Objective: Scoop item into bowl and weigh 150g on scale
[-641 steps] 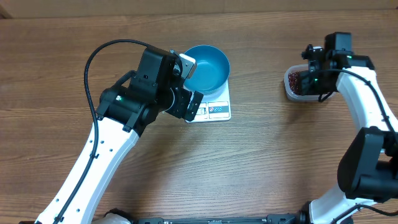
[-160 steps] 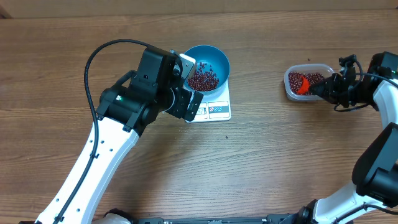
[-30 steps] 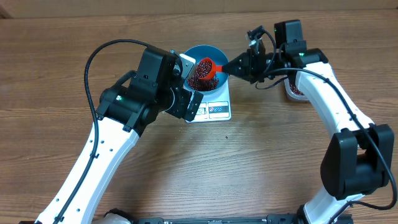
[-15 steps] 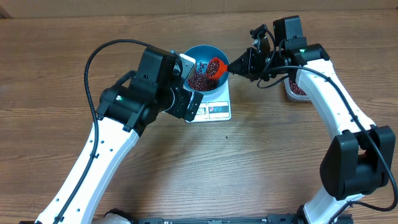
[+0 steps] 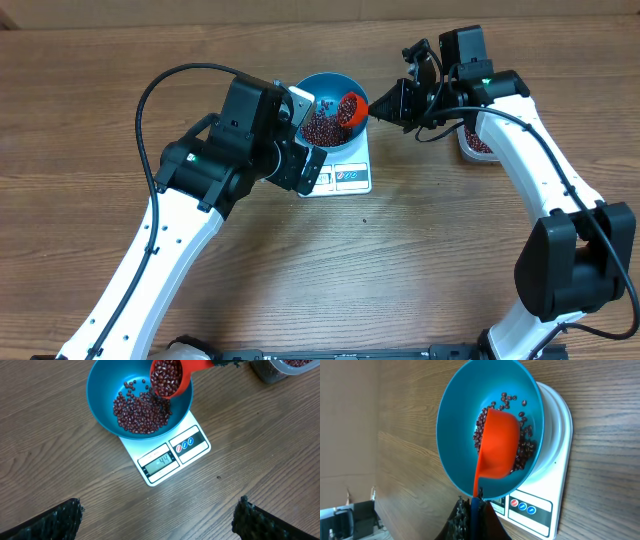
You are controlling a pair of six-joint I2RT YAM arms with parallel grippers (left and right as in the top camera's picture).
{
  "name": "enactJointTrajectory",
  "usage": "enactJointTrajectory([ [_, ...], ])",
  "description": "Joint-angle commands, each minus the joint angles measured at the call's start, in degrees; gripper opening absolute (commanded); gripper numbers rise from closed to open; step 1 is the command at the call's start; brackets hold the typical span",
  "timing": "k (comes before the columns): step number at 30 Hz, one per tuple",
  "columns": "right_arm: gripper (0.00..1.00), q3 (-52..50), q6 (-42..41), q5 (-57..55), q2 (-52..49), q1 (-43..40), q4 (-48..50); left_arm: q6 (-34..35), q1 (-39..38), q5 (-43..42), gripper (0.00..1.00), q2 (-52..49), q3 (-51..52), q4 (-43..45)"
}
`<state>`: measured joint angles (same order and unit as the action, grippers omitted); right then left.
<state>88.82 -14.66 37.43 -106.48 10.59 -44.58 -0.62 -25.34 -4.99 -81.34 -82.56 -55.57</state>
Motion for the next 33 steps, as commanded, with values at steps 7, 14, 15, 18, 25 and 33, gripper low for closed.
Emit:
enactJointTrajectory([
  [7, 0.04, 3.9, 5.2, -0.3, -0.2, 0.3, 0.3, -1.1, 0.2, -0.8, 1.0, -0.3, -0.5, 0.1],
  [14, 0.04, 5.2, 10.2, 0.1, -0.2, 0.8, -0.6, -1.1, 0.2, -0.8, 1.0, -0.3, -0.5, 0.1],
  [15, 0.04, 5.2, 10.5, 0.0, -0.2, 1.0, -0.6, -1.1, 0.2, -0.8, 1.0, -0.3, -0.5, 0.1],
  [18, 0.04, 5.2, 10.5, -0.2, -0.2, 1.6, -0.6, -1.1, 0.2, -0.8, 1.0, -0.3, -0.5, 0.1],
  [25, 0.03, 5.3, 13.5, -0.3, -0.2, 3.0, -0.7, -1.1, 0.2, -0.8, 1.0, -0.3, -0.5, 0.1],
  [33, 0.04, 5.4, 13.5, -0.3, -0.2, 3.2, -0.7, -1.1, 0.2, -0.8, 1.0, -0.3, -0.5, 0.1],
])
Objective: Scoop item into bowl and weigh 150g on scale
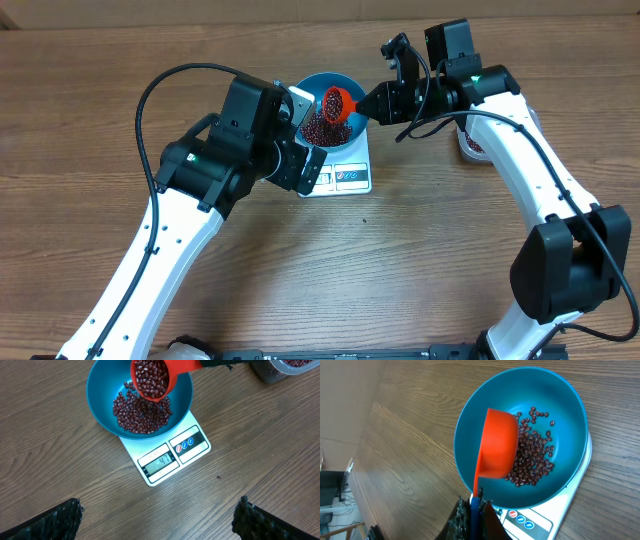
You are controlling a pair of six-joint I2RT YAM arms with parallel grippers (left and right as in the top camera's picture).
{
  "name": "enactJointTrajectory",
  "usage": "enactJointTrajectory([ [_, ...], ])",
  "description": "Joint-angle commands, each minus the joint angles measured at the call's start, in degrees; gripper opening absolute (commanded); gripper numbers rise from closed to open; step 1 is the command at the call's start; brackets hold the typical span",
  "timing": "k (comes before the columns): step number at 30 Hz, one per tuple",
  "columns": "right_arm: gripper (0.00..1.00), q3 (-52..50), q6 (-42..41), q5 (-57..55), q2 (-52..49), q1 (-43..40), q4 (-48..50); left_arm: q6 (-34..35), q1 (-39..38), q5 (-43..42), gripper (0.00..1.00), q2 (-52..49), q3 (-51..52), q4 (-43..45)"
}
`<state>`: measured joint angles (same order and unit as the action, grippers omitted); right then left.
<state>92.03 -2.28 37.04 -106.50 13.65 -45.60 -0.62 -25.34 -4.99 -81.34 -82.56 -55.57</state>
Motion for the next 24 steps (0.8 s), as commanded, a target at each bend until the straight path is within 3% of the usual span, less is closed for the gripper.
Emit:
enactJointTrajectory([
  [1, 0.04, 2.1, 1.1, 0.1, -0.1, 0.2, 0.3, -1.1, 0.2, -0.8, 1.0, -0.3, -0.5, 0.1],
  [19, 0.04, 2.1, 2.8, 0.1, -0.1, 0.2, 0.3, -1.1, 0.2, -0.8, 1.0, -0.3, -0.5, 0.1],
  [22, 0.04, 2.2, 9.8, 2.5, 0.0, 0.3, -0.9, -1.1, 0.2, -0.8, 1.0, -0.3, -0.5, 0.1],
  [24, 0.04, 2.2, 10.1, 0.5, 0.1, 0.3, -0.8, -1.1, 0.2, -0.8, 1.0, -0.3, -0.5, 0.1],
])
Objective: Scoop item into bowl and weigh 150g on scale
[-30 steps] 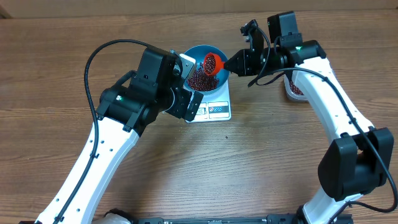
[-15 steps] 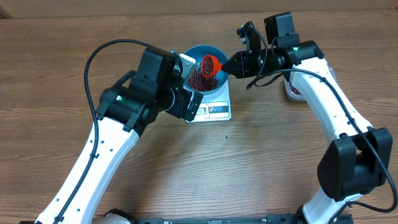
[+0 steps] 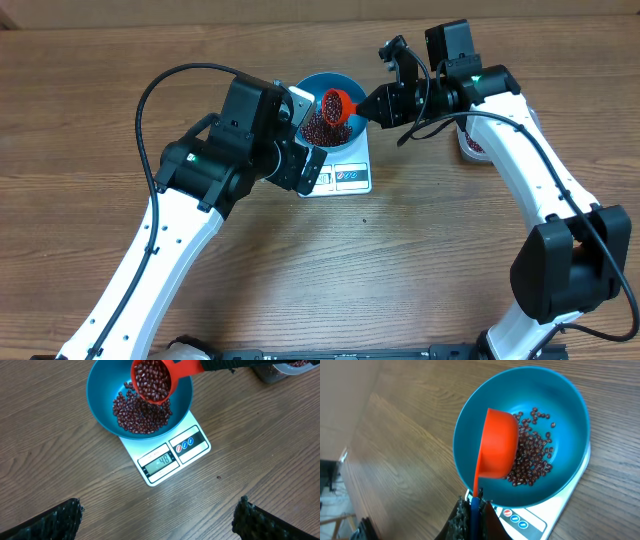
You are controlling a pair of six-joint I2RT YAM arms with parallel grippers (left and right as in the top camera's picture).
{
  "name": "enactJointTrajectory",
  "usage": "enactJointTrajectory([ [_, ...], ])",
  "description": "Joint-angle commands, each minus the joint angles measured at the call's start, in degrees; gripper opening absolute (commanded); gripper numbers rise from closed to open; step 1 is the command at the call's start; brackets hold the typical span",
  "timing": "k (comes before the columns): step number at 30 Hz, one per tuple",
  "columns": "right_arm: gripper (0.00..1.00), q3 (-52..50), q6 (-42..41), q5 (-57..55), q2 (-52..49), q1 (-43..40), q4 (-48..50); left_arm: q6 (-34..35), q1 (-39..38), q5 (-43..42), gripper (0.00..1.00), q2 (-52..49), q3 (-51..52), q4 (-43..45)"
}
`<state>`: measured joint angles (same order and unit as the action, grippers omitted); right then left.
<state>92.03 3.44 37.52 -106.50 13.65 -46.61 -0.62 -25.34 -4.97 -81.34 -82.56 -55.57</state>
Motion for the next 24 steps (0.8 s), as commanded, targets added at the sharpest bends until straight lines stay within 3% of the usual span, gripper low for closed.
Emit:
enactJointTrajectory([
  [1, 0.04, 2.2, 3.7, -1.4, 0.1, 0.3, 0.5, -1.1, 0.2, -0.8, 1.0, -0.3, -0.5, 0.1],
  [5, 0.04, 2.2, 1.8, -2.9, 0.1, 0.3, 1.5, -1.1, 0.2, -0.8, 1.0, -0.3, -0.5, 0.1],
  [8, 0.04, 2.2, 7.8, -1.9, 0.2, 1.1, 0.6, -1.1, 0.2, -0.8, 1.0, -0.3, -0.5, 0.1],
  [13, 0.04, 2.2, 2.4, -8.7, 0.2, 1.6, 1.9, -1.1, 0.2, -0.8, 1.0, -0.3, -0.5, 0.1],
  [17, 0.03, 2.2, 10.6, -5.3, 0.5, 2.1, 0.3, -1.1, 0.2, -0.8, 1.0, -0.3, -0.5, 0.1],
  [21, 0.04, 2.3, 4.9, -11.0, 0.7, 2.1, 1.1, -1.1, 0.2, -0.8, 1.0, -0.3, -0.5, 0.1],
  [24, 0.03, 2.3, 8.0, -8.8, 0.7, 2.1, 0.2, -1.1, 0.2, -0.8, 1.0, -0.3, -0.5, 0.1],
])
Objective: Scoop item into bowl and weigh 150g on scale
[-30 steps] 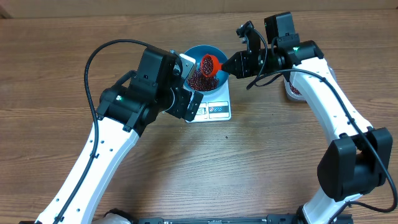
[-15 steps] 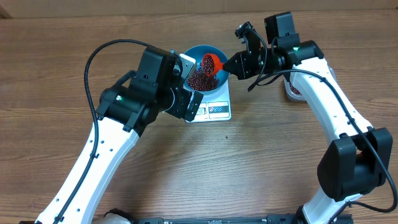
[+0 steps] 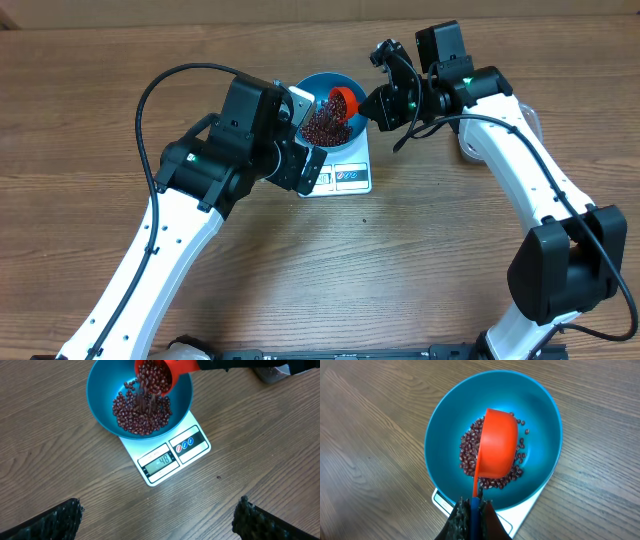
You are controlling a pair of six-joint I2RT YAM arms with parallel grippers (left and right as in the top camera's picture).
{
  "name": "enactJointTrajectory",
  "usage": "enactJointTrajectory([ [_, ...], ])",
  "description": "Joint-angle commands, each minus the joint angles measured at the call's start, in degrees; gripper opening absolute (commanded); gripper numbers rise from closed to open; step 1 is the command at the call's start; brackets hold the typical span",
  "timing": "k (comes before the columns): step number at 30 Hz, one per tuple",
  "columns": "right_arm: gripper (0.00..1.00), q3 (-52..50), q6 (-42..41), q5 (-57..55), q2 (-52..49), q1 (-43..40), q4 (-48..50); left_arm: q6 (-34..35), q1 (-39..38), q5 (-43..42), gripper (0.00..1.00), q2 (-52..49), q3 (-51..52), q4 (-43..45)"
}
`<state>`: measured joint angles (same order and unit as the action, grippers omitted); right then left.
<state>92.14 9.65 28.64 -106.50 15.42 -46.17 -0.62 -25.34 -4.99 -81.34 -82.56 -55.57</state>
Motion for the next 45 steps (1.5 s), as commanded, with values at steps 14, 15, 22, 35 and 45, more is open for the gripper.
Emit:
enactJointTrajectory([
  [14, 0.04, 2.1, 1.9, -4.0, 0.8, 0.9, -1.1, -1.1, 0.2, -0.8, 1.0, -0.3, -0.5, 0.1],
  [15, 0.04, 2.1, 1.9, -4.0, 0.8, 0.9, -1.2, -1.1, 0.2, -0.8, 1.0, -0.3, -0.5, 0.1],
  [22, 0.04, 2.1, 1.0, -2.9, 1.0, 0.9, -1.1, -1.1, 0.2, -0.8, 1.0, -0.3, -0.5, 0.1],
  [35, 0.04, 3.5, 1.2, -3.0, 6.7, 1.0, -0.7, -1.1, 0.2, -0.8, 1.0, -0.3, -0.5, 0.1],
  [45, 0.04, 3.5, 5.6, -9.5, 8.4, 4.2, -2.6, -1.1, 0.2, -0.8, 1.0, -0.3, -0.5, 0.1],
])
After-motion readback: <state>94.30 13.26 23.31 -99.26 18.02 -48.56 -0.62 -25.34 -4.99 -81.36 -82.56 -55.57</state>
